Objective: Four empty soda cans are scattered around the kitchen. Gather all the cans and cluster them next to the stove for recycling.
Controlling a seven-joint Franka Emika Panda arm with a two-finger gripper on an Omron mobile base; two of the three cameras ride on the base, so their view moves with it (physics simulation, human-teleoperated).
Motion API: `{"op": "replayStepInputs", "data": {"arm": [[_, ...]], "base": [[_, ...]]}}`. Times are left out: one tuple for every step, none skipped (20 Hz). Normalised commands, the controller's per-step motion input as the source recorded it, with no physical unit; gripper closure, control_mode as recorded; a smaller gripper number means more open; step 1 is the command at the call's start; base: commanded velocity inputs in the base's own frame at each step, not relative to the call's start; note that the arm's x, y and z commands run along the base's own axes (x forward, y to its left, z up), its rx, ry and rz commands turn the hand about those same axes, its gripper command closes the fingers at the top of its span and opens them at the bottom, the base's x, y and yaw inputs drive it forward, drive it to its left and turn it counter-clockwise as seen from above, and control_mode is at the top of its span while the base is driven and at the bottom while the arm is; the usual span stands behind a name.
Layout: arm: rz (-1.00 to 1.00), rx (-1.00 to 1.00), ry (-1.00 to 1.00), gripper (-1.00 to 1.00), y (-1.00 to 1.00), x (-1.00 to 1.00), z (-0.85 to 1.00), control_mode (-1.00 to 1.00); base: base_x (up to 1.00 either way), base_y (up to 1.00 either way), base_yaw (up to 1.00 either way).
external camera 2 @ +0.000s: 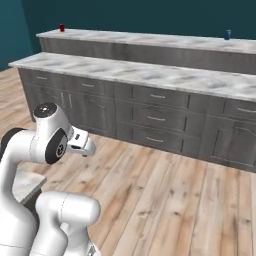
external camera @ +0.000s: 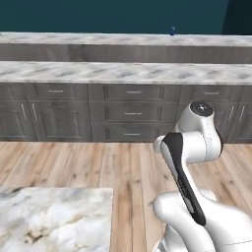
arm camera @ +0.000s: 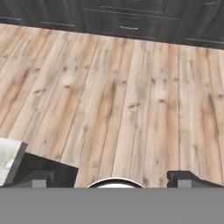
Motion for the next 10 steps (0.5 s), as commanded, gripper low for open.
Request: {"op": "replayStepInputs", "data": {"arm": [[0.0, 0.0, 0.0, -1.0, 0.0, 0.0, 0.0, 1.0], [0.0, 0.0, 0.0, -1.0, 0.0, 0.0, 0.0, 1.0], [0.0, 0.0, 0.0, -1.0, 0.0, 0.0, 0.0, 1.0], [0.0, 0.0, 0.0, -1.0, 0.0, 0.0, 0.0, 1.0], [0.0, 0.0, 0.0, -1.0, 0.0, 0.0, 0.0, 1.0], [0.0, 0.0, 0.0, -1.0, 0.0, 0.0, 0.0, 1.0], [0.0, 0.0, 0.0, -1.0, 0.0, 0.0, 0.0, 1.0], [0.0, 0.0, 0.0, -1.0, 0.0, 0.0, 0.0, 1.0], [0.0, 0.0, 0.0, -1.0, 0.0, 0.0, 0.0, 1.0], [0.0, 0.0, 0.0, -1.0, 0.0, 0.0, 0.0, 1.0]], "base": [[0.39, -0.71, 0.1], [0.36, -0.73, 0.1], [0.35, -0.76, 0.09], [0.34, -0.79, 0.08], [0.3, -0.84, 0.06], [0.28, -0.88, 0.05], [0.28, -0.89, 0.05], [0.25, -0.87, 0.06], [0.19, -0.74, 0.12], [0.17, -0.6, 0.19]]}}
